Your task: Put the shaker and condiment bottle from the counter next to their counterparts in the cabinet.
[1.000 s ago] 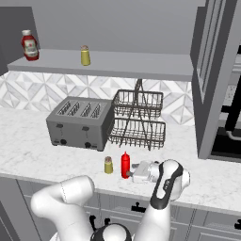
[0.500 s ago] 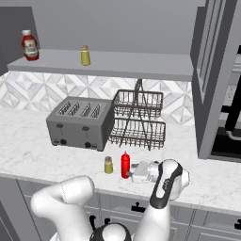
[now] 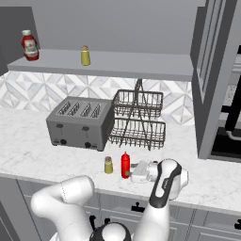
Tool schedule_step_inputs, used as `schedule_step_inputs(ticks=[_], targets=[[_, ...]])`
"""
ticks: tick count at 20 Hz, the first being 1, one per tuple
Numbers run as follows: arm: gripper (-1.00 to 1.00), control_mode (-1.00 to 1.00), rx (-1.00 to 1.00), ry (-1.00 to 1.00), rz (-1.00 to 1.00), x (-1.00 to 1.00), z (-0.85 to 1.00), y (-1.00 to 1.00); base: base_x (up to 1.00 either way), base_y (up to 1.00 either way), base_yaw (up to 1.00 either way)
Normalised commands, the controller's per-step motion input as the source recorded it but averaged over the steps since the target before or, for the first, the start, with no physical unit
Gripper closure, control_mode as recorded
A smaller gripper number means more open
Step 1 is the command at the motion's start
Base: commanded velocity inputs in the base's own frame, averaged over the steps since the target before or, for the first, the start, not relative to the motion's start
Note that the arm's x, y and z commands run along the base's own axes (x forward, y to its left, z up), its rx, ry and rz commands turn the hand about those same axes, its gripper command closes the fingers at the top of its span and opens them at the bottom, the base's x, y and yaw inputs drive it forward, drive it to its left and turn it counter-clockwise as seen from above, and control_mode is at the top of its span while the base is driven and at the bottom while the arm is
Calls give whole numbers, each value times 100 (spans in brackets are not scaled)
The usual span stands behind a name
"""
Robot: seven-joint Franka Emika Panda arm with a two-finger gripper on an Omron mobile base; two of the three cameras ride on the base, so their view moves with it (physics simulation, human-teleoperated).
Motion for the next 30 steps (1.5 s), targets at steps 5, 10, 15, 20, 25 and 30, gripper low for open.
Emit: schedule_step_inputs(ticks=[5,10,15,20,25,30], targets=[[-100,-100,0,0,0,0,0,10,0,0,0],[-100,-100,0,0,0,0,0,13,0,0,0],[100,-100,0,0,0,0,0,17,0,0,0],[100,-100,0,0,0,0,0,16,0,0,0],[100,-100,0,0,0,0,5,1,0,0,0],[100,-100,0,-6,-4,-6,65,0,0,0,0]])
